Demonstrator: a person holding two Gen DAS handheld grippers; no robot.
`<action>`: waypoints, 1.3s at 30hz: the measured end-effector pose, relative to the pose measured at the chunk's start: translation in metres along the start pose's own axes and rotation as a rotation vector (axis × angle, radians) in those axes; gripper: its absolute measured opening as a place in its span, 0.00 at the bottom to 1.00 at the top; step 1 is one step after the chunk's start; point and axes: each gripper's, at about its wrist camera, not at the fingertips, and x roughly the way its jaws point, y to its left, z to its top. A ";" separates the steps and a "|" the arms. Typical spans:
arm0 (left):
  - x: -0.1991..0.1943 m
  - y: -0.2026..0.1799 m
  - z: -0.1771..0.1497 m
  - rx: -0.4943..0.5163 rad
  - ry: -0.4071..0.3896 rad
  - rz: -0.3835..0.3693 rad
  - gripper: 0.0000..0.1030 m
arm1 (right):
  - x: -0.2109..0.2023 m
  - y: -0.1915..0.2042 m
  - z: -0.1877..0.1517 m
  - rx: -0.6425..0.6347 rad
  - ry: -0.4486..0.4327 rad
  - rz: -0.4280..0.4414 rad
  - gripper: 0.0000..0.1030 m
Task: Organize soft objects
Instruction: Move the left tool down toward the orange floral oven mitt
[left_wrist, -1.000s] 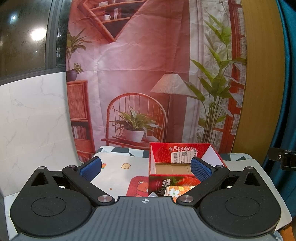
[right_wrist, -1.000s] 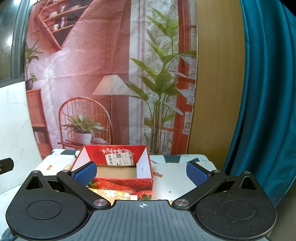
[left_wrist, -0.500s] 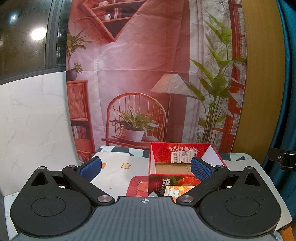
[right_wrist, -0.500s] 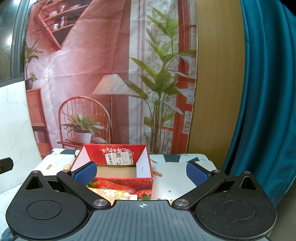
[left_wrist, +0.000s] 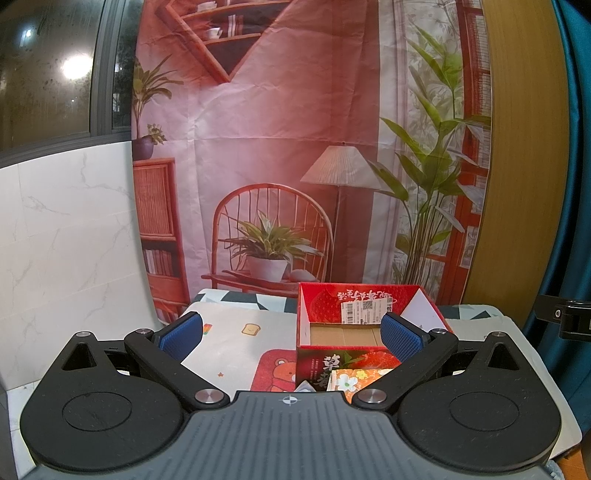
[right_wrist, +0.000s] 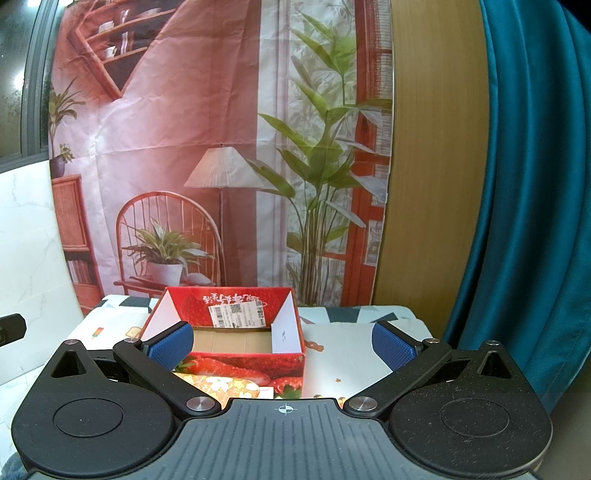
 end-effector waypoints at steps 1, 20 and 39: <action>0.000 0.000 0.000 0.000 0.000 0.000 1.00 | 0.000 0.000 0.000 -0.001 0.000 -0.001 1.00; 0.004 -0.002 -0.007 -0.003 0.006 -0.007 1.00 | 0.008 -0.006 -0.007 0.005 0.006 0.009 1.00; 0.070 0.017 -0.058 -0.110 0.096 -0.040 1.00 | 0.064 -0.022 -0.074 0.130 -0.018 0.084 1.00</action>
